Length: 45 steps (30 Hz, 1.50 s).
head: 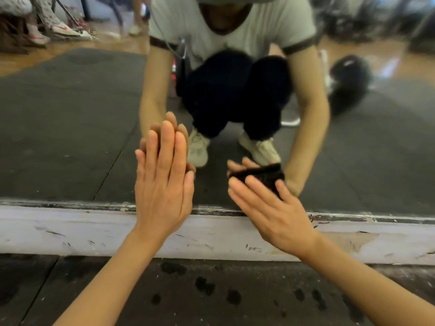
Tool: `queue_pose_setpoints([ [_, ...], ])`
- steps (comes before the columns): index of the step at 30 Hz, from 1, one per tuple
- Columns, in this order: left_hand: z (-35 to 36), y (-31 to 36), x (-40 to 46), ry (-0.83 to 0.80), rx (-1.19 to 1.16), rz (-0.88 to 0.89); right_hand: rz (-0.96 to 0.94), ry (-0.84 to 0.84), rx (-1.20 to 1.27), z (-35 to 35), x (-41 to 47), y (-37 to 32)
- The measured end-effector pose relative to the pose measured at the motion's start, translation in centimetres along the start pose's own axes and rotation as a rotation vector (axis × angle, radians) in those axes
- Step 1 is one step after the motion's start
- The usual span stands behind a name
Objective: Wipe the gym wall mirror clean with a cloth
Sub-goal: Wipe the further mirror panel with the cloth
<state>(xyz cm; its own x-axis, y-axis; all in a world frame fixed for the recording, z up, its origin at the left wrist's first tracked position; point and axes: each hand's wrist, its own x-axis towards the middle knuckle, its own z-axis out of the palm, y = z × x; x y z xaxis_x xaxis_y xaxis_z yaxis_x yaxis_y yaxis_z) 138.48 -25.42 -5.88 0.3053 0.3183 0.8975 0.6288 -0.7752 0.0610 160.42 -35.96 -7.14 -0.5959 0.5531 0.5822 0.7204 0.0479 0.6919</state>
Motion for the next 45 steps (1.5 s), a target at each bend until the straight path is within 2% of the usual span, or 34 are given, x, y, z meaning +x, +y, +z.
queue_pose_setpoints([
  [2, -0.3, 0.2, 0.2, -0.01, -0.027, -0.019, -0.122, -0.075, -0.041, 0.1, -1.7, 0.1],
  [4, -0.3, 0.8, 0.1, -0.005, -0.065, -0.004, -0.161, -0.08, -0.067, -0.5, -1.3, 1.7],
  [6, 0.2, 2.3, -0.3, 0.007, -0.082, 0.083, -0.034, 0.02, -0.028, -1.5, 0.5, 4.3],
  [8, 1.1, 4.3, -0.2, -0.009, -0.084, 0.139, 0.184, 0.153, 0.075, -2.4, 2.8, 6.9],
  [11, 2.5, 6.9, 0.5, -0.032, -0.113, 0.158, 0.357, 0.213, 0.177, -2.8, 3.7, 7.4],
  [13, 3.2, 7.9, 0.9, -0.053, -0.104, 0.168, 0.289, 0.146, 0.128, -1.6, 0.6, 5.2],
  [15, 3.6, 8.2, 1.1, -0.06, -0.039, 0.175, 0.12, 0.016, 0.029, -0.3, -3.9, 2.9],
  [18, 3.7, 8.1, 1.0, -0.064, 0.022, 0.166, -0.004, -0.062, -0.027, -0.4, -6.0, 3.7],
  [20, 3.8, 8.3, 0.9, -0.058, 0.023, 0.162, 0.087, 0.041, 0.013, -1.4, -4.0, 6.3],
  [22, 3.9, 8.6, 1.0, -0.044, 0.022, 0.147, 0.305, 0.197, 0.114, -2.5, -0.9, 9.2],
  [24, 3.8, 8.8, 1.2, -0.055, -0.006, 0.122, 0.482, 0.27, 0.219, -3.2, 0.8, 10.1],
  [25, 3.7, 8.8, 1.2, -0.062, -0.028, 0.114, 0.514, 0.269, 0.239, -3.0, 0.5, 9.5],
  [29, 2.7, 9.1, 1.4, -0.111, -0.1, 0.163, 0.318, 0.058, 0.1, 0.1, -7.4, 2.8],
  [32, 2.5, 9.9, 3.6, -0.129, -0.072, 0.294, 0.325, -0.03, 0.091, 0.5, -8.8, 1.3],
  [34, 2.7, 11.2, 5.3, -0.139, -0.063, 0.375, 0.378, 0.014, 0.147, -0.4, -7.2, 2.3],
  [36, 3.3, 12.3, 6.4, -0.117, -0.056, 0.421, 0.558, 0.175, 0.231, -1.4, -5.2, 5.3],
  [39, 3.9, 13.1, 7.0, -0.119, 0.016, 0.384, 1.005, 0.393, 0.401, -3.4, -3.2, 10.8],
  [41, 4.2, 13.1, 6.8, -0.108, 0.061, 0.381, 1.229, 0.524, 0.465, -3.9, -1.7, 10.9],
  [43, 4.4, 13.0, 6.8, -0.093, 0.099, 0.386, 1.223, 0.499, 0.454, -3.2, 0.5, 7.8],
  [45, 4.4, 13.0, 7.0, -0.088, 0.116, 0.389, 0.999, 0.386, 0.367, -2.1, 1.6, 4.3],
])
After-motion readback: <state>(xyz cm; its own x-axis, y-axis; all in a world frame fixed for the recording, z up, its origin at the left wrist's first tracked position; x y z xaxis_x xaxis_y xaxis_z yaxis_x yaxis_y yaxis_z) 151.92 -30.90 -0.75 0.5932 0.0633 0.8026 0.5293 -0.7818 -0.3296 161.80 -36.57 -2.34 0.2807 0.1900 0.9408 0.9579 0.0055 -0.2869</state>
